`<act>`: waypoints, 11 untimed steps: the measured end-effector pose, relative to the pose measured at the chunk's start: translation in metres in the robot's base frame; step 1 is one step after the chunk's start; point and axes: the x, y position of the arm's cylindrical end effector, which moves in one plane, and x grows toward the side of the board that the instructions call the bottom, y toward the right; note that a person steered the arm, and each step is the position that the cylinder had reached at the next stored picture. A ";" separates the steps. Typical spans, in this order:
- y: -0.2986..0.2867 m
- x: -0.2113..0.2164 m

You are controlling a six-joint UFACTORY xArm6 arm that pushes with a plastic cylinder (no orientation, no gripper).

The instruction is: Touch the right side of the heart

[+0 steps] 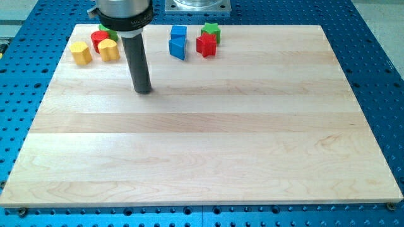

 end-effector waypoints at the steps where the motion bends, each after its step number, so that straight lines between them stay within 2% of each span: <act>1: 0.000 0.005; 2: -0.008 0.008; 3: -0.060 0.018; 5: -0.077 -0.010; 6: -0.093 -0.007; 8: -0.060 -0.037; 9: -0.056 -0.066; 10: -0.056 -0.128; 11: -0.045 -0.168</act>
